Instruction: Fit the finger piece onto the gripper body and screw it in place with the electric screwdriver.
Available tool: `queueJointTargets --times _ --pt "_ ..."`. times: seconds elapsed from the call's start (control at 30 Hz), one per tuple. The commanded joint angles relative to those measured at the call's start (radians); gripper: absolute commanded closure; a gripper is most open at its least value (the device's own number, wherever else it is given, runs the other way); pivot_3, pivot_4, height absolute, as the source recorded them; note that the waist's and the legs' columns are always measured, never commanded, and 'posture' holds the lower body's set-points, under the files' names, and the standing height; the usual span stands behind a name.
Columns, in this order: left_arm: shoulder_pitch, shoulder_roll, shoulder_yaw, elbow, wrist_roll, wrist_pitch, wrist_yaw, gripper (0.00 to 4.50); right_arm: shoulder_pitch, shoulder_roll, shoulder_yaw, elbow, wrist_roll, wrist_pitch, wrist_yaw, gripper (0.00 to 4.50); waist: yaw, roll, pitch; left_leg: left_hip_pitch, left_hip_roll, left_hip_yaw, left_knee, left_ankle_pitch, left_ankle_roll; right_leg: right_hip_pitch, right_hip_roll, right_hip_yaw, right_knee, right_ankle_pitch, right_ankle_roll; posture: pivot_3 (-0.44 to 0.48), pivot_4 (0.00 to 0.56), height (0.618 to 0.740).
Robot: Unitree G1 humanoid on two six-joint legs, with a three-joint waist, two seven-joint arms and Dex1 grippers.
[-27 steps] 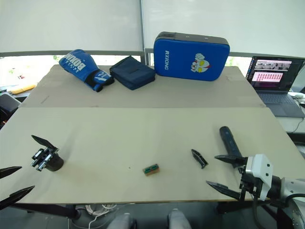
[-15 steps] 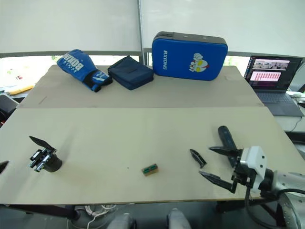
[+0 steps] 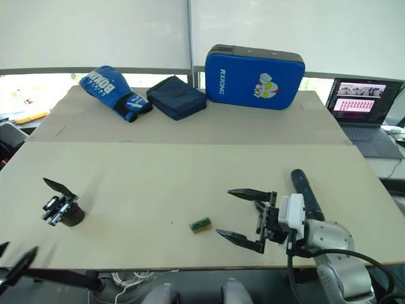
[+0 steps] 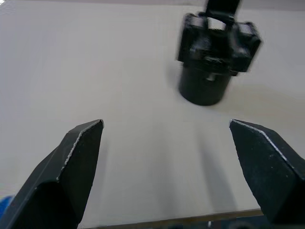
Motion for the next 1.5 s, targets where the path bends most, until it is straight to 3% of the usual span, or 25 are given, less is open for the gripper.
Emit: queueJointTargets --times 0.03,0.27,0.67,1.2,1.3,1.37,1.4,1.5 --pt "0.011 -0.013 -0.019 -0.083 0.014 -0.043 0.057 0.04 -0.006 -0.010 -0.008 -0.011 0.007 -0.020 0.004 0.00 -0.002 -0.001 -0.001 0.000 0.000 0.000 0.000 0.000 0.000 0.000 0.001 0.000 0.000 0.000 0.000 0.000 0.150 0.740" --pt "-0.027 -0.064 -0.176 -0.177 0.106 -0.028 0.204 0.04 -0.019 -0.030 -0.020 0.003 0.014 -0.008 0.003 0.00 -0.002 0.001 -0.001 0.000 0.000 0.000 0.000 0.000 0.000 0.000 0.001 0.000 0.000 0.000 0.000 0.000 0.150 0.740" --pt "-0.192 -0.041 -0.294 -0.022 0.211 -0.048 0.341 0.04 -0.030 -0.049 -0.029 -0.015 0.006 -0.003 -0.040 0.00 0.002 0.005 -0.003 0.001 -0.001 -0.001 0.000 0.000 0.000 0.001 0.001 0.000 0.001 0.004 -0.006 0.000 0.150 0.740" --pt "-0.321 0.024 -0.339 0.136 0.220 -0.126 0.322 0.04 -0.011 -0.067 -0.036 -0.048 0.003 0.006 -0.095 0.00 0.006 0.010 -0.005 0.002 -0.001 -0.001 0.000 0.000 0.000 0.002 0.001 0.001 0.002 0.001 -0.001 0.000 0.150 0.740" --pt "-0.316 0.026 -0.348 0.148 0.218 -0.127 0.316 0.92 -0.006 -0.069 -0.037 -0.058 0.006 0.007 -0.100 0.00 0.006 0.010 -0.005 0.002 -0.001 -0.001 0.000 0.000 0.000 0.002 0.001 0.001 0.002 0.001 -0.001 0.000 0.150 0.740" --pt "-0.310 0.021 -0.352 0.153 0.218 -0.136 0.313 1.86 -0.005 -0.071 -0.039 -0.063 0.008 0.009 -0.104 0.00 0.005 0.010 -0.006 0.002 -0.001 -0.001 0.000 0.000 0.000 0.002 0.001 0.001 0.002 0.001 -0.001 0.000 0.150 0.740" --pt "-0.308 0.019 -0.354 0.153 0.215 -0.142 0.310 2.12 -0.004 -0.072 -0.040 -0.065 0.009 0.009 -0.106 0.00 0.004 0.010 -0.006 0.002 -0.001 -0.001 0.000 0.000 0.000 0.002 0.001 0.001 0.001 0.001 -0.001 0.000 0.150 0.740" --pt "-0.310 0.001 -0.362 0.121 0.183 -0.162 0.288 2.11 -0.001 -0.076 -0.044 -0.069 0.010 0.010 -0.111 0.00 0.003 0.011 -0.006 0.002 -0.001 -0.001 0.000 0.000 0.000 0.002 0.001 0.001 0.001 0.000 0.000 0.000 0.150 0.740"
